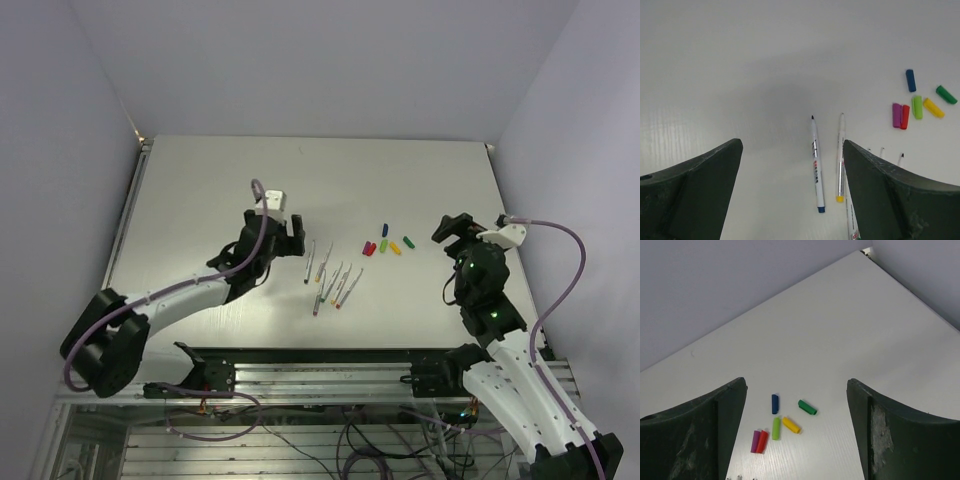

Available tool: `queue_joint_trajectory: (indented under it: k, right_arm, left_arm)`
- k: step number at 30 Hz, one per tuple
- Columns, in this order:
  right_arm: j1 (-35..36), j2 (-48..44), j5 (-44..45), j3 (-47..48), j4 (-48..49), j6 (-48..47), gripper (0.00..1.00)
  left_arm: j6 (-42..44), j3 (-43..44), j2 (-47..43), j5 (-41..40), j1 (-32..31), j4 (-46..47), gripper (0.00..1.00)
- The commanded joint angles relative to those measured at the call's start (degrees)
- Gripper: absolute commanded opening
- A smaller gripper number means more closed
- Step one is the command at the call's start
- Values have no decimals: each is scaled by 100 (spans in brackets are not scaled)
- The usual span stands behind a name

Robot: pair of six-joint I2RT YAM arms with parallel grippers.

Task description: Insert the pens into the pen caps

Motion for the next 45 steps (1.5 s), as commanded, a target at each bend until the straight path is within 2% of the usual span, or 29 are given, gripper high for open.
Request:
queue_joint_trajectory:
  k: [1,4,9,14,25,45]
  right_arm:
    - [0,-62,204,68,-189,74,81]
    - [1,-95,241,48,-246,75,79]
    - [6,-154,220,-64,-201,69,77]
    - [5,-77,54,-71,-165,0,76]
    - [0,-168,35,-176,-251,81,75]
    - [0,-418,-52,-147,-488,193,74]
  left_arm:
    - [84,431,531,-425,-195,58,91]
    - [44,618,884,-384,-203,-15,88]
    - [-38,826,1386,-249,-221,-99,73]
    - [-101,952,1825,-95,-244,-94,70]
    - [-126,1240,2529,-59,-522,-73,69]
    - [-172,1341,2901,-582,-888,-503,66]
